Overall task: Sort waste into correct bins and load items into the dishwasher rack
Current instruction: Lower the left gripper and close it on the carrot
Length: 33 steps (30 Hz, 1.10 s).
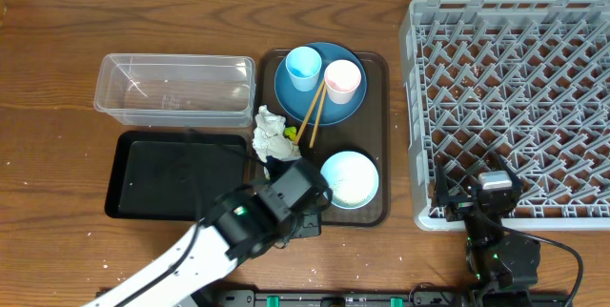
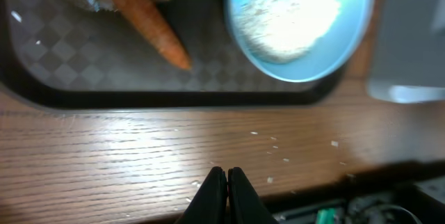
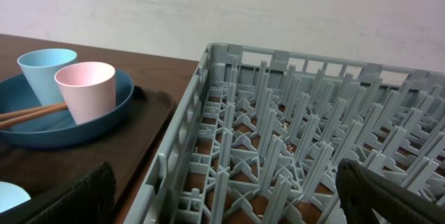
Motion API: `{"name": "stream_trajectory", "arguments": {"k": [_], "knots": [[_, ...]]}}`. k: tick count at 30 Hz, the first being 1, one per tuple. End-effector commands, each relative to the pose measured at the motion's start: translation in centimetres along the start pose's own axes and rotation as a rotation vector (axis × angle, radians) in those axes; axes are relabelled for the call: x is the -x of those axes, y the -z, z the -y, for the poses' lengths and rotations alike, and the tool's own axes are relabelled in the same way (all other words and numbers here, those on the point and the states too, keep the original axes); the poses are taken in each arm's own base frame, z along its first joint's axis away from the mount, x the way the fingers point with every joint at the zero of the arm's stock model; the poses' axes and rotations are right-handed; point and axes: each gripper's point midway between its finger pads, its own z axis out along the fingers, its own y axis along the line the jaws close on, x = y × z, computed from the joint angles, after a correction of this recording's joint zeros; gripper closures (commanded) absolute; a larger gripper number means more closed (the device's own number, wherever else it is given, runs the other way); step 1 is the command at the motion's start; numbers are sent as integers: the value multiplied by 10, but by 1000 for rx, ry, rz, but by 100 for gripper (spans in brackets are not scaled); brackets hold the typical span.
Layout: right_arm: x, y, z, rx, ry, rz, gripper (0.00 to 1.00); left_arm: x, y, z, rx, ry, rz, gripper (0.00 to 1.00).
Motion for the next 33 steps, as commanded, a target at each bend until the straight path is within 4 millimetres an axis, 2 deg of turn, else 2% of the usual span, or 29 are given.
{"name": "stream_trajectory", "arguments": {"k": [1, 8, 13, 17, 19, 24, 33], "knots": [[-2, 0, 2, -9, 2, -6, 1, 1, -15, -11, 85, 23, -7, 94], [-2, 0, 2, -9, 2, -6, 1, 6, -40, -27, 208, 21, -10, 92], [-2, 0, 2, -9, 2, -6, 1, 24, -46, -42, 309, 8, 82, 88], [-2, 0, 2, -9, 2, -5, 1, 37, -53, -39, 314, 37, 145, 83], [-2, 0, 2, -9, 2, -6, 1, 44, -57, -36, 307, 42, 176, 71], [-2, 0, 2, -9, 2, -6, 1, 55, -68, -35, 310, 56, 201, 63], [-2, 0, 2, -9, 2, -5, 1, 70, -70, -57, 345, 209, 215, 62]]}}
